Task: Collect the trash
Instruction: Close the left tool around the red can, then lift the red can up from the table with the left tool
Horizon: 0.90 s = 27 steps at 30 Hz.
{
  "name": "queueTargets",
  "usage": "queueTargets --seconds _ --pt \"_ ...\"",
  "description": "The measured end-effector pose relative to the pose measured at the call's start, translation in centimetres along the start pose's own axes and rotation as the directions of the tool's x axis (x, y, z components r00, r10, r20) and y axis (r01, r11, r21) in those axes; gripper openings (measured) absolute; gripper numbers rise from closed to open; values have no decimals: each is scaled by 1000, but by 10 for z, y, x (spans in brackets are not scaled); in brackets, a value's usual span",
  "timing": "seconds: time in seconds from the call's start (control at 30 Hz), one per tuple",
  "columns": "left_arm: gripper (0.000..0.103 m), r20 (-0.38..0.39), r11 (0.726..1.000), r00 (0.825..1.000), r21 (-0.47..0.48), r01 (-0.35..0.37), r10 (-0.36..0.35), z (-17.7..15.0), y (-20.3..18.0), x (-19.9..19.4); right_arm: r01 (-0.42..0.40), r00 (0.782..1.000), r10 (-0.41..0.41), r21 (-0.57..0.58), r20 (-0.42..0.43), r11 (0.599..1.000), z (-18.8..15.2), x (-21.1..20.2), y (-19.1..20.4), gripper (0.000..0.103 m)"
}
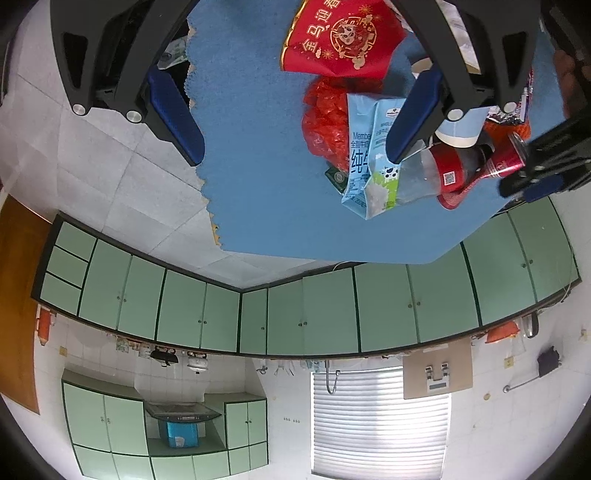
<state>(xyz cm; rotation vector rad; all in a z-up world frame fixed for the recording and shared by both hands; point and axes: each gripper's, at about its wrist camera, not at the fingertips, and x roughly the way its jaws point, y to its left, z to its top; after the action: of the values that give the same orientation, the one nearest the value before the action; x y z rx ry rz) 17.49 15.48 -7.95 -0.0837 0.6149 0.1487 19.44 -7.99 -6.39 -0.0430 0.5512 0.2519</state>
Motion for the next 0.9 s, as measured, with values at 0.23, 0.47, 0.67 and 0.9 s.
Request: queueTargets --seconds 0.23,0.47,0.67,0.9 --pt "64 -71 993 990 16 -119 119 -9 -3 34 2 1000 -2 17 -12 1000 -2 5 -5 96" --pt "60 -85 989 986 -39 -145 141 -13 16 38 -7 1000 8 24 -25 1000 -4 11 -3 96" --pt "40 -78 990 992 -89 -107 100 -14 35 30 -11 999 12 19 -35 1000 -4 15 1 96" --pt "38 -84 985 995 -155 -74 61 -21 56 17 -13 999 13 16 -39 1000 -4 15 4 96"
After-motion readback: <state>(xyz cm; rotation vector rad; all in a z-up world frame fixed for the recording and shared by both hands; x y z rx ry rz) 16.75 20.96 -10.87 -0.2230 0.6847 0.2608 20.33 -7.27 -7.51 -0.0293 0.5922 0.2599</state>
